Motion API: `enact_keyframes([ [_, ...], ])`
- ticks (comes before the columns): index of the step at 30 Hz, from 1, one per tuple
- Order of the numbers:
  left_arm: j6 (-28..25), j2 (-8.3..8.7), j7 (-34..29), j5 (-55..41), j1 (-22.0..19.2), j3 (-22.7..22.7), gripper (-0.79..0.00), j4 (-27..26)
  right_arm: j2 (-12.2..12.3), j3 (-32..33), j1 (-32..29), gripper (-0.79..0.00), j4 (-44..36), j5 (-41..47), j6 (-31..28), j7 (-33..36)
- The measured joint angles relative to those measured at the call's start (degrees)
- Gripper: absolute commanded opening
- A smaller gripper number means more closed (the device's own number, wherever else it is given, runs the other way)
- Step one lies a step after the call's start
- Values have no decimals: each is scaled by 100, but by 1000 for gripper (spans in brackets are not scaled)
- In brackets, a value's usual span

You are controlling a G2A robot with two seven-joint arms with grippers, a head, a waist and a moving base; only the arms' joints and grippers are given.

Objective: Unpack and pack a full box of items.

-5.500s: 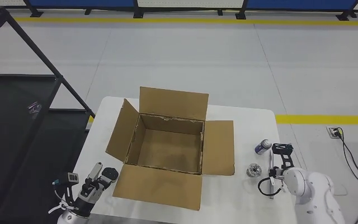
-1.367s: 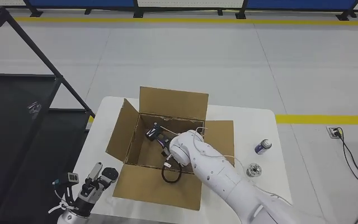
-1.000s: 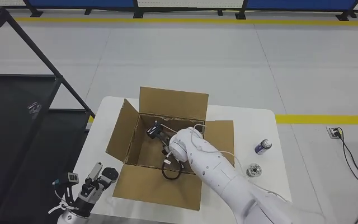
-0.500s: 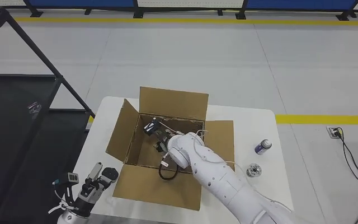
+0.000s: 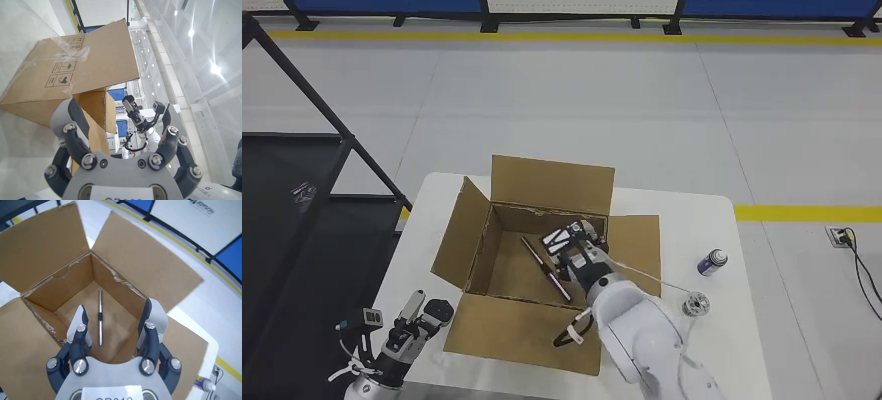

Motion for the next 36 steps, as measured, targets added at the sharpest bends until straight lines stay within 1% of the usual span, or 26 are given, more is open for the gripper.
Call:
enact_keyframes([
  [4,0,0,0,0,0,0,0,0,127,732,-938,0,-1067,-594,269,625],
  [7,0,0,0,0,0,0,0,0,186,1349,-1619,0,-1667,-609,459,841],
  [10,0,0,0,0,0,0,0,0,221,1979,-2230,0,-1945,-421,650,928],
  [13,0,0,0,0,0,0,0,0,239,2538,-2545,0,-1745,-7,680,1069],
  [17,0,0,0,0,0,0,0,0,258,3109,-2441,0,-1012,703,510,1299],
  [20,0,0,0,0,0,0,0,0,269,3381,-2267,0,-421,1116,500,1121],
  [23,0,0,0,0,0,0,0,0,272,3471,-2113,0,85,1389,522,893],
  [30,0,0,0,0,0,0,0,0,301,3456,-1594,0,989,1561,406,866],
  [31,0,0,0,0,0,0,0,0,304,3443,-1525,-292,1106,1573,413,848],
  [32,0,0,0,0,0,0,0,0,306,3429,-1479,-428,1186,1575,422,846],
  [33,0,0,0,0,0,0,0,0,308,3411,-1435,-456,1255,1575,430,844],
  [35,0,0,0,0,0,0,0,0,315,3395,-1339,-573,1406,1574,445,856],
  [36,0,0,0,0,0,0,0,0,319,3389,-1298,-613,1464,1573,447,879],
])
